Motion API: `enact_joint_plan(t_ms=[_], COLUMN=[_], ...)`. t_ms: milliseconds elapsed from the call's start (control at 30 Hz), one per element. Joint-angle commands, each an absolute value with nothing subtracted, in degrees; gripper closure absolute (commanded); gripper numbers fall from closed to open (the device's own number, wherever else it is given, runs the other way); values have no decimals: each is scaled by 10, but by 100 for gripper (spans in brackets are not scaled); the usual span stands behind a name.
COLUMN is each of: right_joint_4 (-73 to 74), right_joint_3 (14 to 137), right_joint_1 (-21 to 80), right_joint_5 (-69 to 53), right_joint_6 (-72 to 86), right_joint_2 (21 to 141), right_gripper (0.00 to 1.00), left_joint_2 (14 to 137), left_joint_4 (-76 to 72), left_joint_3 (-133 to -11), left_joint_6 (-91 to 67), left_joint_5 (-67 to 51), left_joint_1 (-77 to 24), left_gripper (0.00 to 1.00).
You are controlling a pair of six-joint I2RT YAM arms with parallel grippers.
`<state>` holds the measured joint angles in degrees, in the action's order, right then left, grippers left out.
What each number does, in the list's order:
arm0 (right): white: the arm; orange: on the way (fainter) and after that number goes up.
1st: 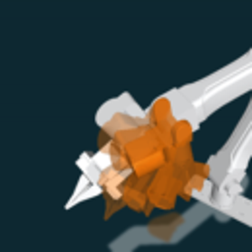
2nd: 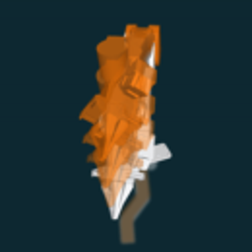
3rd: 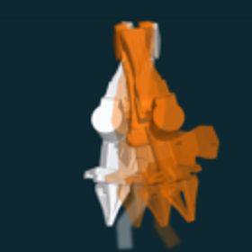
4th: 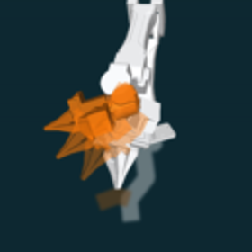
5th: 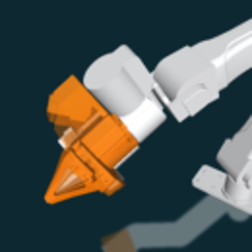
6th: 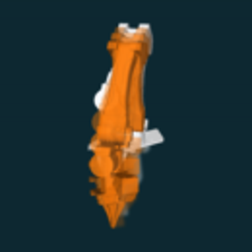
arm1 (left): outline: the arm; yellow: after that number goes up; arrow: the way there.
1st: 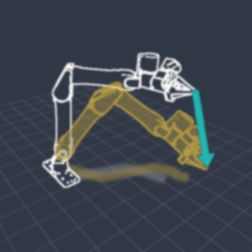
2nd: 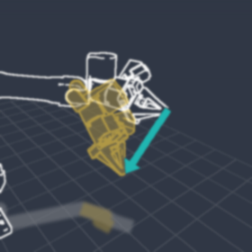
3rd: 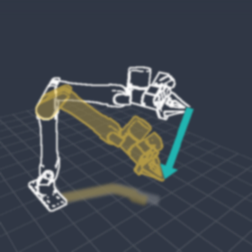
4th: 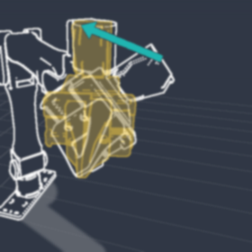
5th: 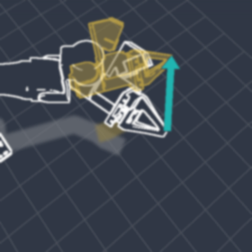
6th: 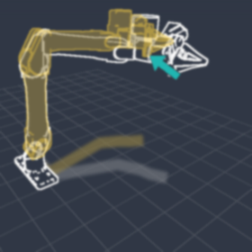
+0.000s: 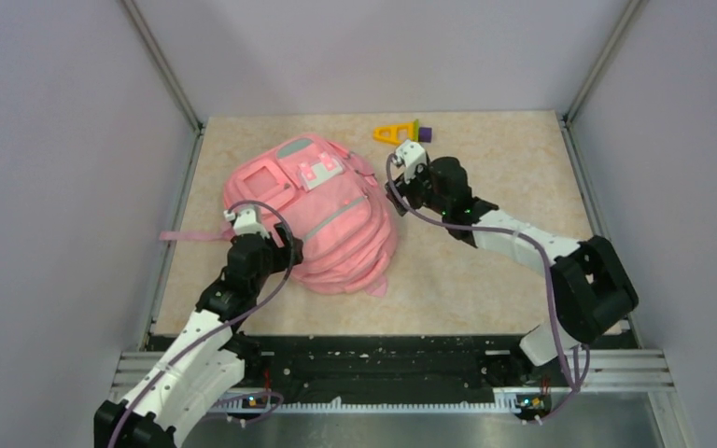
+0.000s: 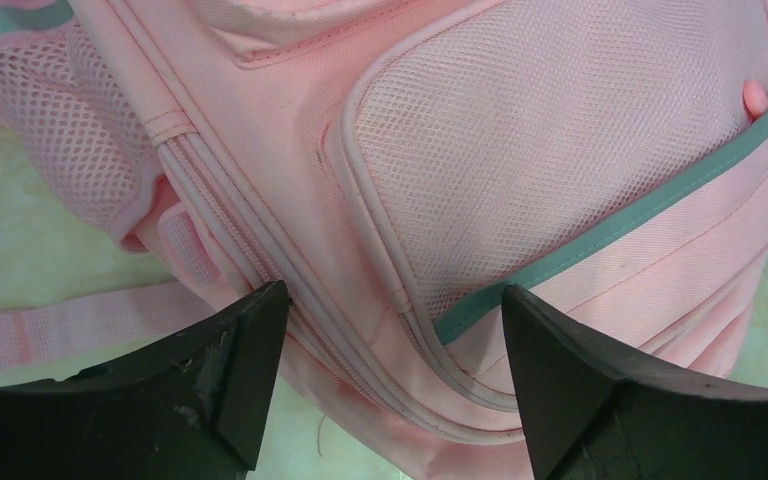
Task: Pack the student bag
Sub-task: Zip the student bag at the center of the board, then reset both arms
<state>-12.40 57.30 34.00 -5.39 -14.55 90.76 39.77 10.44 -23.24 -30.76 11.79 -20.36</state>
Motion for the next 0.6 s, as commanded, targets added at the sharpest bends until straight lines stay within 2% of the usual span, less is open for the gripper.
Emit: enact_joint_plan(t_ms=[0,167,300,400,500,567], right_joint_4=[-139,-81,6,53,77,69], right_joint_3=[554,532,528,518,510,498], right_joint_1=[318,271,194,137,122,123], right_joint_5=[-53,-21,-15,-16,36,70], right_joint_6=[-74,-6,79,112,110,97], right_joint_2=[828,773,729,671,605,554], right_gripper=[29,27,26,26,26,21], left_joint_2=[386,388,398,393,388,383], left_joint_4=[129,141,159,183,218,240], left_joint_3=[-266,-286,-324,-378,-454,-511], left_joint_6=[-288,-284,-270,-251,-220,-196], left_joint_5=[141,171,219,253,267,271], left_joint_1=[-198,-190,-177,-173,-173,-173], left_gripper=[16,11,10,9,5,4])
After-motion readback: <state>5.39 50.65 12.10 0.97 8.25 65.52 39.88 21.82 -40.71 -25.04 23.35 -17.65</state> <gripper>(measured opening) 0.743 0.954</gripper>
